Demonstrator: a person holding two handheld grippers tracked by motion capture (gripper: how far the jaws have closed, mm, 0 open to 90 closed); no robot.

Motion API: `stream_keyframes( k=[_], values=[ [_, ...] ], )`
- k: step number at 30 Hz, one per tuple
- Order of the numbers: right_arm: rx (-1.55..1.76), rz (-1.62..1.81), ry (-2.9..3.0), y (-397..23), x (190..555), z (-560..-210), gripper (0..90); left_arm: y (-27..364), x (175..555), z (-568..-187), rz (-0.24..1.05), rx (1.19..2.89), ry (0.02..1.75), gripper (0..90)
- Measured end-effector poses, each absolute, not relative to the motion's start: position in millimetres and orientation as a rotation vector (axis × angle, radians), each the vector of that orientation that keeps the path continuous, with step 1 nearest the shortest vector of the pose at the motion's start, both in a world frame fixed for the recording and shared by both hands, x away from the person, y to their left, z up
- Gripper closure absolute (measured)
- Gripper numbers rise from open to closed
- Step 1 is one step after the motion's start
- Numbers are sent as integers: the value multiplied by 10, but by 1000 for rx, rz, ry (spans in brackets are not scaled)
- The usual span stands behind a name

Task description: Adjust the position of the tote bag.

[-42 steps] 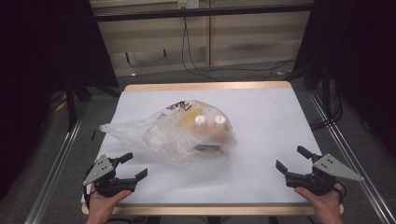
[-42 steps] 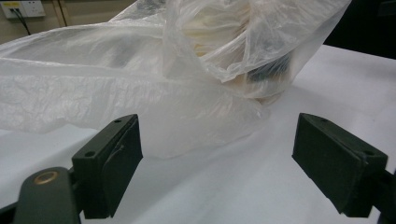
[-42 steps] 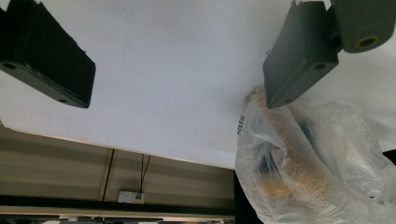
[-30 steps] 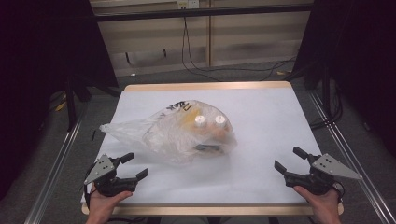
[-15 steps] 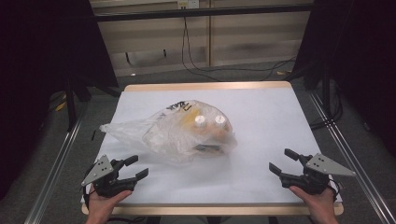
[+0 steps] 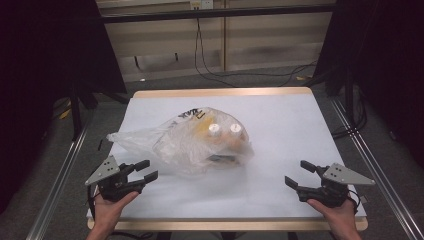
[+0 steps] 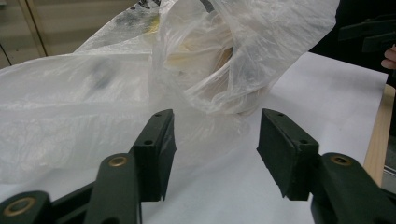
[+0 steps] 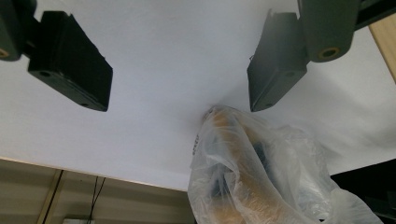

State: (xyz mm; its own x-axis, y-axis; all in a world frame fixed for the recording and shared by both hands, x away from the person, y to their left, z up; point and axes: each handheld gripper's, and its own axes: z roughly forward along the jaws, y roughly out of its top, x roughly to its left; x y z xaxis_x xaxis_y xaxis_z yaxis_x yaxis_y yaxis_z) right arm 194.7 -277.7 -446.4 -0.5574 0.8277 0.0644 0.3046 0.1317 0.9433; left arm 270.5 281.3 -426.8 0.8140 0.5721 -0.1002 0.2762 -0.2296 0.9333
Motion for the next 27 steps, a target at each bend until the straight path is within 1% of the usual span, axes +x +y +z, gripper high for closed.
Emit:
stream_keyframes(
  k=[1,3,5,8,10,12,16,17,19,20,21,22,25,27],
  values=[
    [1088,1432,1934,-2777,1946,-4464,219,2809,2725,-4258,288,1829,632,515],
    [1089,1435,1937,-2778,1952,-4467,218,2799,2761,-4233,287,1840,628,546],
    [1091,1435,1941,-2777,1960,-4470,218,2786,2793,-4202,298,1867,623,554],
    [1098,1439,1944,-2764,1965,-4469,217,2776,2843,-4144,317,1858,616,579],
    [1096,1438,1947,-2760,1965,-4469,215,2781,2889,-4102,330,1857,608,611],
    [1096,1441,1949,-2758,1965,-4470,215,2778,2919,-4085,321,1856,604,612],
    [1096,1439,1953,-2756,1967,-4470,213,2768,3041,-4037,345,1850,629,610],
    [1098,1439,1953,-2756,1966,-4470,209,2768,3078,-4040,321,1837,620,591],
    [1099,1439,1954,-2756,1966,-4469,205,2740,3146,-4030,340,1851,631,564],
    [1099,1439,1954,-2756,1966,-4469,205,2740,3146,-4030,340,1851,631,529],
    [1099,1439,1954,-2755,1967,-4470,204,2727,3173,-4028,330,1848,635,529],
    [1099,1434,1958,-2752,1970,-4472,202,2702,3218,-4015,331,1849,654,455],
    [1102,1435,1961,-2750,1971,-4472,201,2675,3254,-3995,352,1863,663,441],
    [1105,1431,1958,-2751,1971,-4475,198,2667,3299,-4002,337,1851,642,436]
  ],
)
